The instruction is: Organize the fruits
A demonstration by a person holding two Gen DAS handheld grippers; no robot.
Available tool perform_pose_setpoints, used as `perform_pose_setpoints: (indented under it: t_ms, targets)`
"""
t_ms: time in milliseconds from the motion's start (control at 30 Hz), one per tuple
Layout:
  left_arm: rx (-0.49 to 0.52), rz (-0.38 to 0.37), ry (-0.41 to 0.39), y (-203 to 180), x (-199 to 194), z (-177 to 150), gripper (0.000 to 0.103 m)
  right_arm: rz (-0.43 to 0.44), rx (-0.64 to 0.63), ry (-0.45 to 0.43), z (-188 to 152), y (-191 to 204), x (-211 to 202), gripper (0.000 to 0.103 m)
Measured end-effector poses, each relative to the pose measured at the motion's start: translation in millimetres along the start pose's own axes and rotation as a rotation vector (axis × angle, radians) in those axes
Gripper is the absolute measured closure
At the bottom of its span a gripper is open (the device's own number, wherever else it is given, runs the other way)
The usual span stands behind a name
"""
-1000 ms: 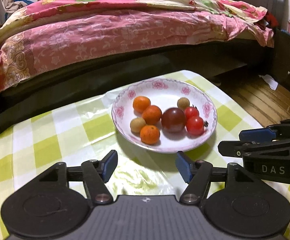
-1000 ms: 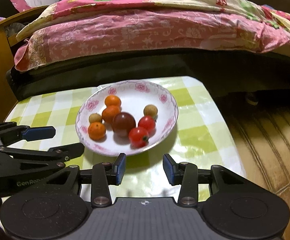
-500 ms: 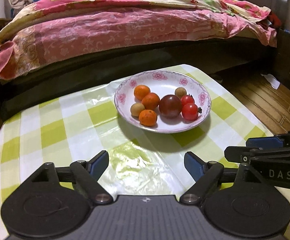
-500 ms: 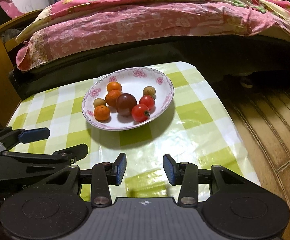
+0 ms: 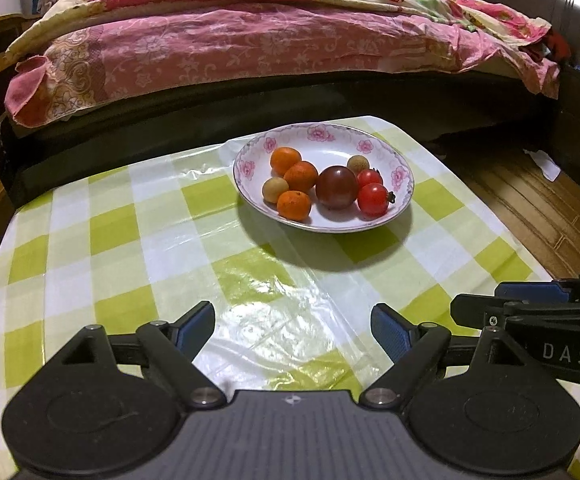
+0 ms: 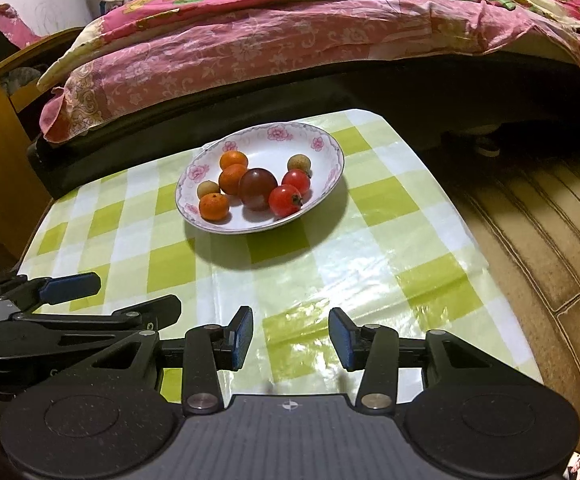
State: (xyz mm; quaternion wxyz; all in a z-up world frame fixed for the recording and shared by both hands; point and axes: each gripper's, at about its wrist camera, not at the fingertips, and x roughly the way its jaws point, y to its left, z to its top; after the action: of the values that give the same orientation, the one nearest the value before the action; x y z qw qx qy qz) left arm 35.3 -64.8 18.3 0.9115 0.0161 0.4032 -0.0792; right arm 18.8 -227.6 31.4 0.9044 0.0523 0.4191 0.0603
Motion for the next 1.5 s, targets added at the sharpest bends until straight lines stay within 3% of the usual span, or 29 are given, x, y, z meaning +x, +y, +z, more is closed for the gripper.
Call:
perform_pose_setpoints:
  t_ms: [567,1500]
  targets:
    - [0.003,0.017,0.041,-4.8,-9.8,-13.1,0.011,-0.007,0.009,0.017,-16.8,2.5,-9.7,0.062]
    - [0.036,0.05,0.016,-9.3,-21.1,-21.3,0.011,-0.021,-0.007,0.008,-28.2,4.7,-15.8,0.062]
